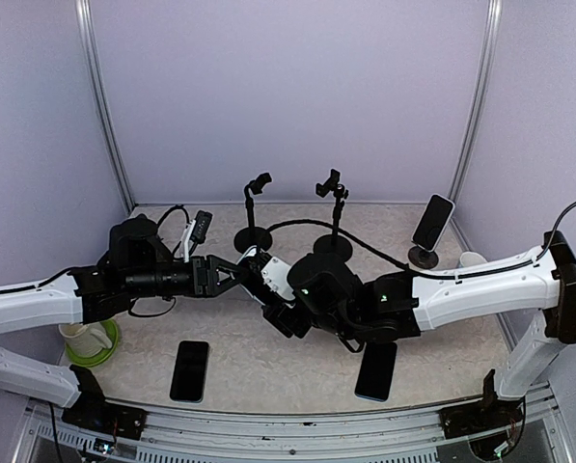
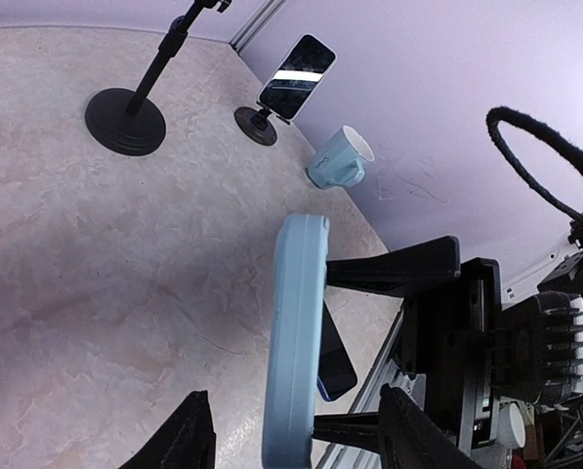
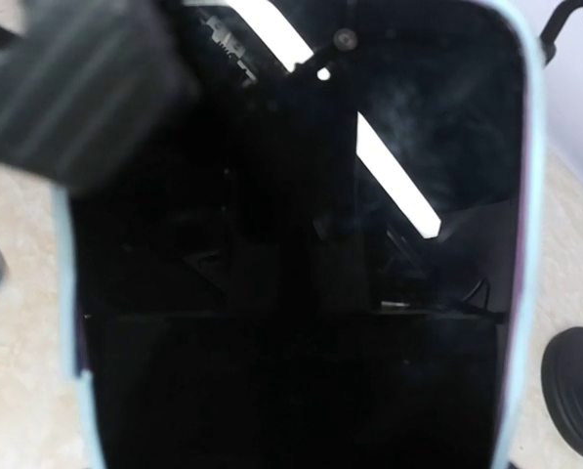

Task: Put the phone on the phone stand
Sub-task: Pass from the right arm to the left

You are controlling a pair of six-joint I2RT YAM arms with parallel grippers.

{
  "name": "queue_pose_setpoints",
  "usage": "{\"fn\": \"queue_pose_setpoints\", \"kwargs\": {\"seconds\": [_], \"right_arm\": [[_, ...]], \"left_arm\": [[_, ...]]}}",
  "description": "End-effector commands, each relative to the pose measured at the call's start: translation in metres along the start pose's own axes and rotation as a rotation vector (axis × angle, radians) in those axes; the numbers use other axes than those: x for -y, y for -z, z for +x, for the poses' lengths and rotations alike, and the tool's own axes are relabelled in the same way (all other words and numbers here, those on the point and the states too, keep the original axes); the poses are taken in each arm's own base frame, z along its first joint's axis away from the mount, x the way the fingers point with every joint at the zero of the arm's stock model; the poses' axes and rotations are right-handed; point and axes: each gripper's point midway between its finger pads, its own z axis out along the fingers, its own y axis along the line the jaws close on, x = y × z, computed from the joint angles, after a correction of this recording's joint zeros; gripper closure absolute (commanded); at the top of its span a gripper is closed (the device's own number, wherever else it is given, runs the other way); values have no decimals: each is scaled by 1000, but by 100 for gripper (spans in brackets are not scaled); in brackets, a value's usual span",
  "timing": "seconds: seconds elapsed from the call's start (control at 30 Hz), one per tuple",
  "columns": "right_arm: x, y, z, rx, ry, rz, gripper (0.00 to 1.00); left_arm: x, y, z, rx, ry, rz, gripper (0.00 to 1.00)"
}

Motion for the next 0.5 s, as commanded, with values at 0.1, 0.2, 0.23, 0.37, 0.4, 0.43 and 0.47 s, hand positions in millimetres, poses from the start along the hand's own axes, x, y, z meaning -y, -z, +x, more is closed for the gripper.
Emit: {"fn": "queue_pose_setpoints", "kwargs": {"seconds": [0.1,0.2,0.23,0.37,0.4,0.43,0.47], "right_arm": [[-2,9,-27,95,-33,-8,30],[-3,7,-25,90,-30,-7,30],[-4,7,-24,88,-29,-6,30],[-5,6,-23,85,-27,-2,29],[-5,6,-22,85,-27,-3,30],[-5,6,-22,84,-26,-1,29],[-5,6,-21,83,-25,0,29]], "left_arm": [[1,-2,-2,12,-13,21,52],[-1,-2,0,9,-9,17,59],[-2,-2,1,9,-6,14,64],[-4,-2,1,14,-1,5,72],[-4,-1,0,17,-1,3,75],[-4,-1,0,19,-1,1,78],[-5,-1,0,19,0,-3,81]]}}
